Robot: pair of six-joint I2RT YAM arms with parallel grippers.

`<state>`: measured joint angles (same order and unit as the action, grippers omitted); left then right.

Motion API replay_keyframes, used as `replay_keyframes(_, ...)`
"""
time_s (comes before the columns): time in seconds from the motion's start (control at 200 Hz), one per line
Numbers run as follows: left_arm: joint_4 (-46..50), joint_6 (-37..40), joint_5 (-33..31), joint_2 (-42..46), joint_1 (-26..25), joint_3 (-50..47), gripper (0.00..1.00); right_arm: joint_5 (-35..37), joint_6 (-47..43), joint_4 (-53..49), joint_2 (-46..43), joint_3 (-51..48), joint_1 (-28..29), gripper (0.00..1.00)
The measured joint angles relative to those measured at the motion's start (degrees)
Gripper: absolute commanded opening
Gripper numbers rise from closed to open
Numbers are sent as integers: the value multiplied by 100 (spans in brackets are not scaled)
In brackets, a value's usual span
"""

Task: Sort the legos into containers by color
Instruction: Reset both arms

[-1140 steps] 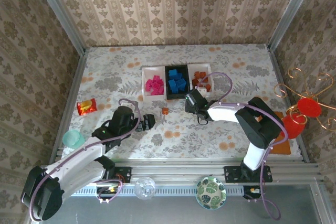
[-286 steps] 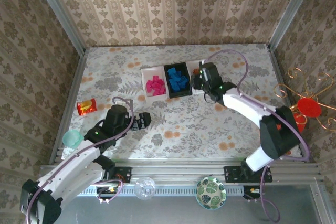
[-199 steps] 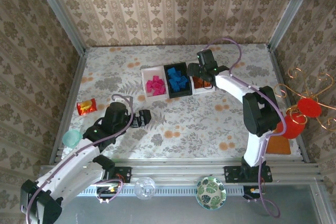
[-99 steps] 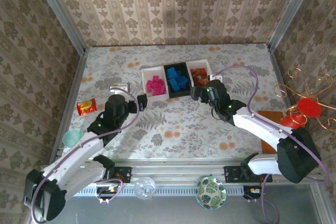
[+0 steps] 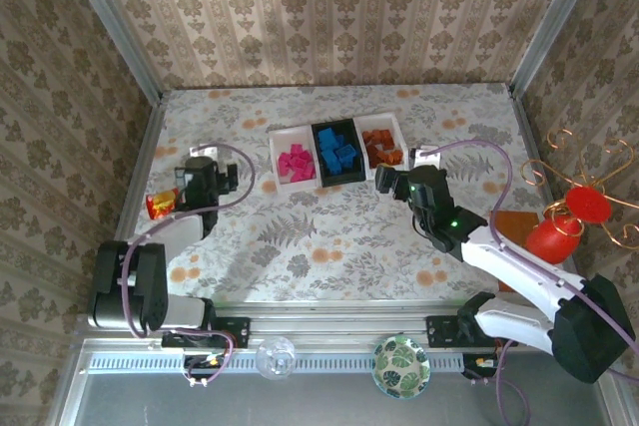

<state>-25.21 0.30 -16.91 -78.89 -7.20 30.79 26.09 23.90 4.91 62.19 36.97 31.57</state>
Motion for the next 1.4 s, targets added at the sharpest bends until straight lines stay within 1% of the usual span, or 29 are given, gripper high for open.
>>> replay_keyframes(0.105, -525, 46, 120, -326, 321, -310, 100, 221, -103, -90, -103, 0, -4, 100)
replay_keyframes(0.255, -1469, 149, 651, -815, 431, -577, 100, 345, -306, -203, -201, 0, -188, 100)
replay_keyframes(0.285, -1788, 153, 767, -905, 461, -688, 100, 339, -385, -223, -203, 0, -262, 100)
replay_keyframes(0.435, -2168, 173, 1110, -1047, 579, -844, 100, 251, -846, -105, -203, -70, -605, 100)
replay_keyframes(0.485, -2312, 177, 1121, -1049, 579, -844, 100, 221, -1045, 85, -203, -201, -730, 100)
replay_keyframes(0.605, -2756, 170, 699, -1047, 476, -944, 100, 190, -1692, 1008, -118, -885, -1224, 100)
replay_keyframes(0.685, -2811, 170, 612, -1047, 461, -970, 100, 98, -2009, 1475, 188, -1209, -1578, 100)
replay_keyframes(0.835, -2844, 175, 612, -1047, 455, -970, 100, -201, -2317, 2579, 1329, -1379, -2149, 100)
replay_keyframes(1.065, -2844, 175, 612, -1047, 455, -970, 100, -1132, -2350, 3923, 2441, -1423, -2758, 100)
replay_keyframes(1.21, -2844, 177, 612, -1047, 455, -970, 100, -1432, -2330, 4120, 2540, -1432, -2855, 100)
replay_keyframes(1.4, -2844, 177, 612, -1047, 455, -970, 100, -1613, -2308, 4256, 2540, -1432, -2876, 100)
